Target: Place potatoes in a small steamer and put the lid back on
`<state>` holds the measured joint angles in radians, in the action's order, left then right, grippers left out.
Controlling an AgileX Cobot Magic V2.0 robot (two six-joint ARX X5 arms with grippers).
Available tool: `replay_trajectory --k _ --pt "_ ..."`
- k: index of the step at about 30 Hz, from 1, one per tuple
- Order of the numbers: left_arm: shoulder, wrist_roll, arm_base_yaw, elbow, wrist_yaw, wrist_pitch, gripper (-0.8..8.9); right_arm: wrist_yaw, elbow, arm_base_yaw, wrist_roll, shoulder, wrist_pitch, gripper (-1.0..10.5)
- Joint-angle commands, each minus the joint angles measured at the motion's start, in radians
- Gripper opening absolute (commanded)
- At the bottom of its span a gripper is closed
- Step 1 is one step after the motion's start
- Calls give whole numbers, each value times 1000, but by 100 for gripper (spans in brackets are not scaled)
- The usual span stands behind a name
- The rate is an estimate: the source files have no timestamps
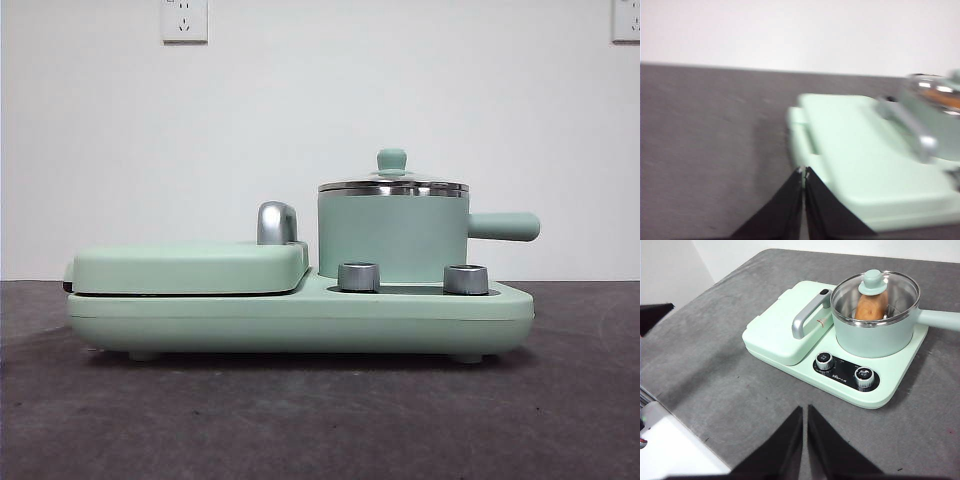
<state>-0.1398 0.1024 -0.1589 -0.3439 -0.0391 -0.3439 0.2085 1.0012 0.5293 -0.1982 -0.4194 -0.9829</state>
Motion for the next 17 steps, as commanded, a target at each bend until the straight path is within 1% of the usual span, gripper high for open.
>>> replay_trajectory --k 1,3,6,11,14,17 --pt "64 -73 34 122 27 82 5 1 7 5 7 -3 11 14" --pt "105 -68 55 200 31 110 5 1 7 5 8 -3 11 14" --pt "137 -56 68 266 31 111 5 1 7 5 8 -3 11 14" --pt "137 -57 68 317 31 113 5 1 7 5 7 -3 11 14" --pt "137 -58 68 331 33 155 5 1 7 5 8 -3 11 14" --pt "137 -58 68 331 33 157 5 1 7 5 8 -3 11 14"
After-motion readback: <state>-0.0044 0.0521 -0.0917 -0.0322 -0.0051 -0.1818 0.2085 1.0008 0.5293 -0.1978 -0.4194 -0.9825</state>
